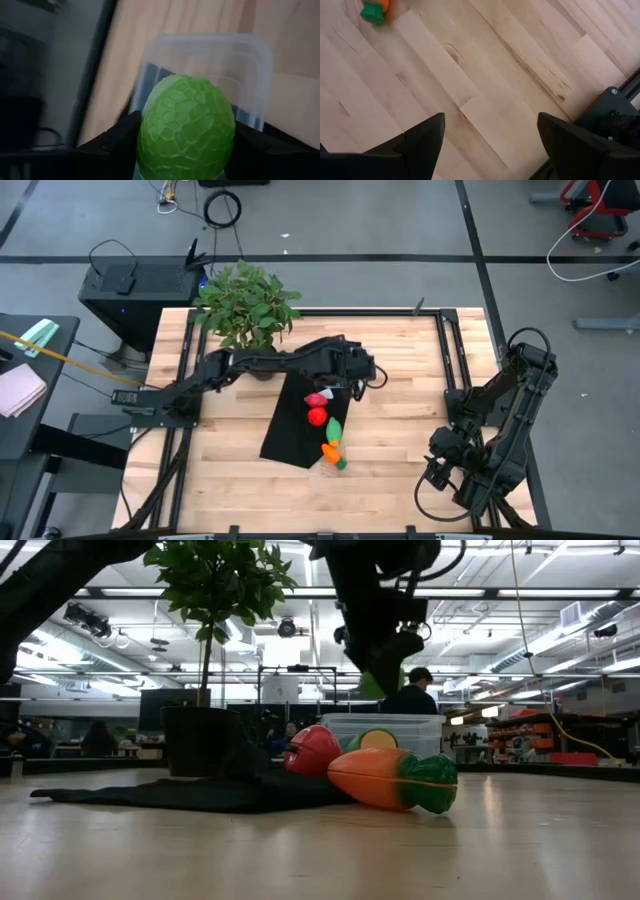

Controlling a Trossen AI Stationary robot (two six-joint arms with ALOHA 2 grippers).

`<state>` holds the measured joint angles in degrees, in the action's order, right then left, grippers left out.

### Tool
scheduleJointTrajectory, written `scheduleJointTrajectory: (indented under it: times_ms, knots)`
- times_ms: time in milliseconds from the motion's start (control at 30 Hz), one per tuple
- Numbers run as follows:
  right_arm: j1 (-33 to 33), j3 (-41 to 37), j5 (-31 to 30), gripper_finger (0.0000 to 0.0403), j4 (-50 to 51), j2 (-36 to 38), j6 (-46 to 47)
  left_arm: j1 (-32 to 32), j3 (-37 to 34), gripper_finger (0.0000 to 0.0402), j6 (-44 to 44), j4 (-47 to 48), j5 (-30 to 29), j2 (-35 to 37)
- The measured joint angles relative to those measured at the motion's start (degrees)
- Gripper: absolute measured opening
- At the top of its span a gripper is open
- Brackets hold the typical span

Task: Pick and placing Produce into tupperware
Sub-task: Put the cabbage into the transparent bin

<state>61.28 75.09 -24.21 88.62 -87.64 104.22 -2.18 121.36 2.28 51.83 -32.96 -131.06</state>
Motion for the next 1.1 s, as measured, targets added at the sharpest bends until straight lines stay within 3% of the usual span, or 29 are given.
scheduleJointTrajectory:
  times_ms: [200,400,567,1100]
  knots:
    - [0.0,0.0,0.0,0.0323,0.0,0.0,-0.1,-1.7,0.0,0.0238,2.5,1.3,3.9,-0.3]
    - [0.0,0.0,0.0,0.0323,0.0,0.0,-0.2,-2.1,0.0,0.0230,2.9,4.1,14.6,-0.3]
    - [0.0,0.0,0.0,0.0323,0.0,0.0,-0.3,-2.2,0.0,0.0234,2.6,8.3,14.6,-0.3]
    - [0.0,0.0,0.0,0.0323,-0.1,0.0,0.4,-2.4,0.0,0.0255,-0.2,8.9,14.2,-0.3]
